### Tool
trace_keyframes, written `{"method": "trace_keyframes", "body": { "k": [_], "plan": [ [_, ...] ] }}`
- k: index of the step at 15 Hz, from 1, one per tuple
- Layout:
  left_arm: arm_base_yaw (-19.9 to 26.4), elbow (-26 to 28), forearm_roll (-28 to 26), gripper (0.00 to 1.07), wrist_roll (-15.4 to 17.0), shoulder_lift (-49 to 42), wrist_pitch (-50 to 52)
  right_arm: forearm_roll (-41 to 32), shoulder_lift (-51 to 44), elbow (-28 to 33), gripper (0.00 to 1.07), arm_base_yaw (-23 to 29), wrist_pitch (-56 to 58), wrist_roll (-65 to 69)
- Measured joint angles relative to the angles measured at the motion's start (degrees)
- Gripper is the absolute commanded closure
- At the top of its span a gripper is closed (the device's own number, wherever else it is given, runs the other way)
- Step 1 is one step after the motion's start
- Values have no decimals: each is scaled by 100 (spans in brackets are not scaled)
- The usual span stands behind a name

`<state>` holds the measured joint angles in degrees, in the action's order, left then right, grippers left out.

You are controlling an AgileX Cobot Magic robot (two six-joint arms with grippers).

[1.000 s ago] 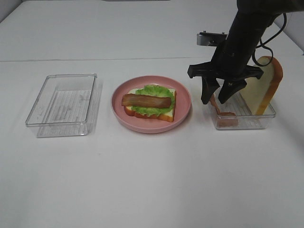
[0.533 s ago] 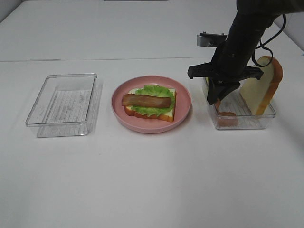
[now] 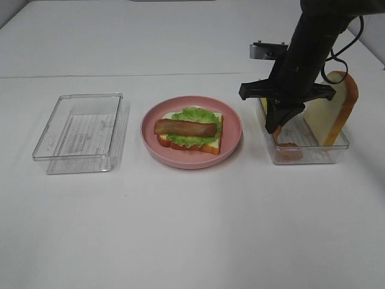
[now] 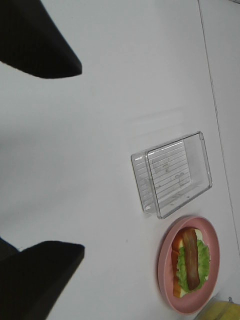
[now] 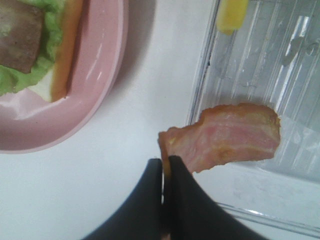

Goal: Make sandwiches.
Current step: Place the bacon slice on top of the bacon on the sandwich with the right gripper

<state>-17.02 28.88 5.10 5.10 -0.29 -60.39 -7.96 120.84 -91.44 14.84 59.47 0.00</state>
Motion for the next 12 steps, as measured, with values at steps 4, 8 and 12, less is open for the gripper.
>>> {"method": "trace_keyframes", "body": {
  "k": [4, 8, 12],
  "plan": [
    [0, 0, 0, 23, 0, 0, 0, 11, -980, 0, 107, 0, 11, -34],
    [0, 0, 0, 23, 0, 0, 0, -814, -1690, 0, 107, 0, -166, -344],
    [0, 0, 0, 23, 0, 0, 0, -2951, -1633, 0, 107, 0, -264, -1616]
  ]
}}
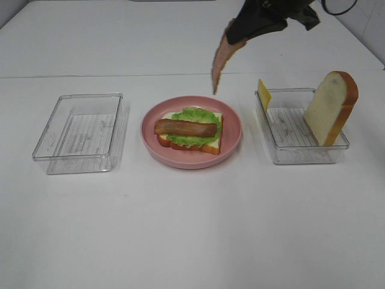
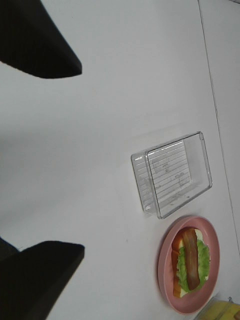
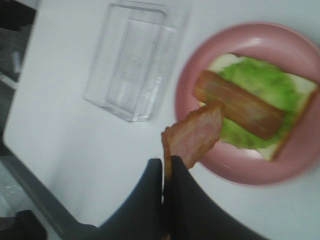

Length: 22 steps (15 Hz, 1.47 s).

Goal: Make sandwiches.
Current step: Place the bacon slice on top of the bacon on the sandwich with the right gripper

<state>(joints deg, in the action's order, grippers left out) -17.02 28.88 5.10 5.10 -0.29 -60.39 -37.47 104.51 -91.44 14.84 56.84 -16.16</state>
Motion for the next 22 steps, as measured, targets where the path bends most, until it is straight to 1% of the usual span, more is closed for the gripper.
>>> {"method": "trace_keyframes", "body": {
  "k": [2, 3, 5, 10, 12, 14, 15, 18, 22],
  "plan": [
    [0, 0, 0, 23, 0, 0, 0, -1180, 315, 0, 107, 0, 0, -676],
    [0, 0, 0, 23, 0, 0, 0, -1851, 665, 0, 107, 0, -11, -1020],
    [0, 0, 0, 23, 0, 0, 0, -2361, 1003, 0, 107, 0, -74, -1272],
    [0, 0, 6, 23, 0, 0, 0, -4354, 2068, 0, 107, 0, -52, -2223],
    [0, 0, 0, 23, 0, 0, 0, -4813, 2406, 0, 107, 0, 69, -2384],
    [0, 0, 17, 23, 0, 0, 0, -4796, 2607, 0, 107, 0, 92, -2315],
    [0, 0, 29, 23, 0, 0, 6, -4652, 2664, 0, 107, 0, 80, -2137],
    [0, 0, 34, 23, 0, 0, 6, -4022, 2676, 0, 107, 0, -97, -1770],
    [0, 0, 34, 23, 0, 0, 6, -3375, 2676, 0, 107, 0, -264, -1450]
  ]
}}
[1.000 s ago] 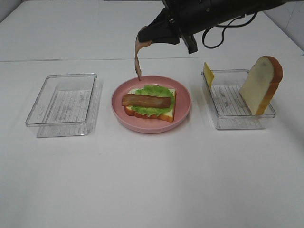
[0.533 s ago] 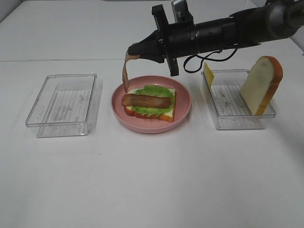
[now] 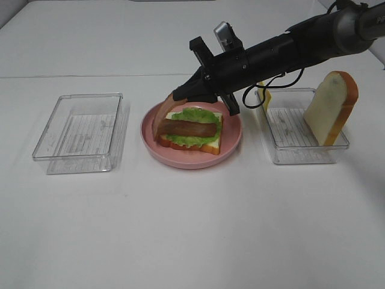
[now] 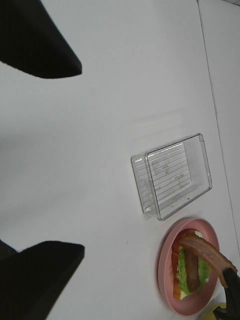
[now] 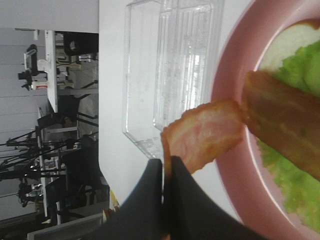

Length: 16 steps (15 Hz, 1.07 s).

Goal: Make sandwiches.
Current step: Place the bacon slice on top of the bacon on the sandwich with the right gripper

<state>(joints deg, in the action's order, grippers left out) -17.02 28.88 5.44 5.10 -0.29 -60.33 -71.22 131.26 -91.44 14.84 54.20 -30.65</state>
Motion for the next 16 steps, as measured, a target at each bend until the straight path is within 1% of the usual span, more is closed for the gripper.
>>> {"method": "trace_keyframes", "body": {
  "k": [2, 5, 6, 7, 9, 11, 12, 13, 16],
  "plan": [
    [0, 0, 0, 23, 0, 0, 0, 458, -57, 0, 107, 0, -246, 195],
    [0, 0, 0, 23, 0, 0, 0, 1593, -390, 0, 107, 0, -814, 636],
    [0, 0, 0, 23, 0, 0, 0, 1770, -447, -6, 107, 0, -888, 728],
    [0, 0, 0, 23, 0, 0, 0, 2126, -498, -23, 107, 0, -1014, 882],
    [0, 0, 0, 23, 0, 0, 0, 2355, -498, -29, 106, 0, -1054, 922],
    [0, 0, 0, 23, 0, 0, 0, 2424, -498, -29, 83, 0, -1123, 922],
    [0, 0, 0, 23, 0, 0, 0, 2544, -498, -29, 58, 0, -1169, 922],
    [0, 0, 0, 23, 0, 0, 0, 2573, -498, -29, 51, 0, -1192, 917],
    [0, 0, 0, 23, 0, 0, 0, 2830, -642, -34, 48, 0, -1352, 877]
  ]
}}
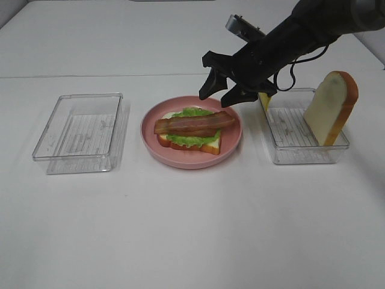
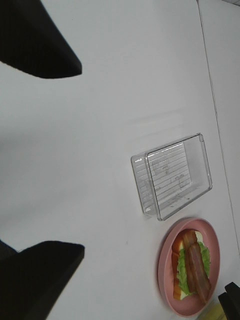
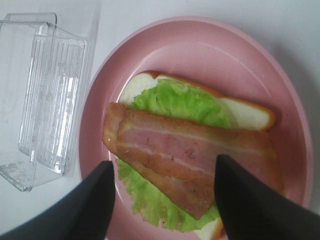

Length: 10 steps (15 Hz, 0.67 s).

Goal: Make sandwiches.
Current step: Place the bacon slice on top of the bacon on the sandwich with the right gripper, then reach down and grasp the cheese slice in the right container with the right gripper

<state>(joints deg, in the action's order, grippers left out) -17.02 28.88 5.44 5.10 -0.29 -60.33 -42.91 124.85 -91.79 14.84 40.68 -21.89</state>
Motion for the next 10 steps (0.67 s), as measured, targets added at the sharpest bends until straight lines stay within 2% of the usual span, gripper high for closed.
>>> {"method": "trace_keyframes", "body": {
  "k": [4, 6, 8, 9, 10],
  "plan": [
    [0, 0, 0, 23, 0, 0, 0, 281, -435, -92, 48, 0, -63, -40],
    [0, 0, 0, 23, 0, 0, 0, 670, -699, -109, 48, 0, -143, 46],
    [0, 0, 0, 23, 0, 0, 0, 1324, -791, -241, 48, 0, -149, 476],
    [0, 0, 0, 23, 0, 0, 0, 2578, -791, -413, 48, 0, 11, 1398],
    [0, 0, 0, 23, 0, 0, 0, 3042, -791, -447, 48, 0, 109, 1759]
  ]
}}
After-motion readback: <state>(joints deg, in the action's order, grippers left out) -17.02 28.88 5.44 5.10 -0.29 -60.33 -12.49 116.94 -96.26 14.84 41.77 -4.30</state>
